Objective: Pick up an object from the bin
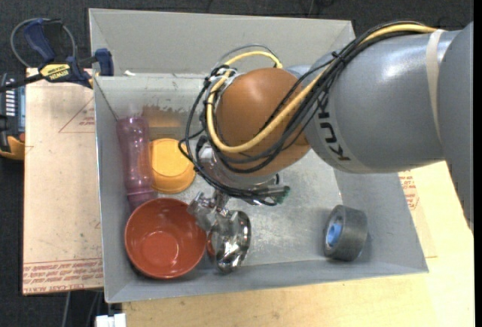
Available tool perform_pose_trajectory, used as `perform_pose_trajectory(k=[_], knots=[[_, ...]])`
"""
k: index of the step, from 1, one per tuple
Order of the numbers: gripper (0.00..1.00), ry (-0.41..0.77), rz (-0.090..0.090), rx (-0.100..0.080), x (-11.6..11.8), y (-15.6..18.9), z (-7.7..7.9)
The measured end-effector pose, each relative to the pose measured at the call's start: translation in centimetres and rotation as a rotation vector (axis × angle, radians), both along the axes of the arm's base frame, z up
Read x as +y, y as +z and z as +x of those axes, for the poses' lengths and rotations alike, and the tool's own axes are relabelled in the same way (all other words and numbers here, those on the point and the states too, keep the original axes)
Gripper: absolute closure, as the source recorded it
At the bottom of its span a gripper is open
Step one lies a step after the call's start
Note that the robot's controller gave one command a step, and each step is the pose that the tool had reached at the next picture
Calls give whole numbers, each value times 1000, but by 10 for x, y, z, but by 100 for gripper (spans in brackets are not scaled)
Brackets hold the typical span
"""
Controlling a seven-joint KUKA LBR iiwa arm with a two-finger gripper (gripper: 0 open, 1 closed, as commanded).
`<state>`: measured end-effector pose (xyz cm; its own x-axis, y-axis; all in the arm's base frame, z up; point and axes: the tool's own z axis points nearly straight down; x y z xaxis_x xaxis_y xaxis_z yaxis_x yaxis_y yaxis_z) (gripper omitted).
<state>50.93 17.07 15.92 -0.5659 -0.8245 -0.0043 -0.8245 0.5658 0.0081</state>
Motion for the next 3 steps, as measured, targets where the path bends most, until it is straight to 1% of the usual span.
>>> perform_pose_trajectory(k=[1, 2, 3], knots=[[100, 27, 1, -7, -5, 4, 1], [100, -3, 2, -4, -5, 14, 6], [100, 24, 1, -4, -3, 6, 5]])
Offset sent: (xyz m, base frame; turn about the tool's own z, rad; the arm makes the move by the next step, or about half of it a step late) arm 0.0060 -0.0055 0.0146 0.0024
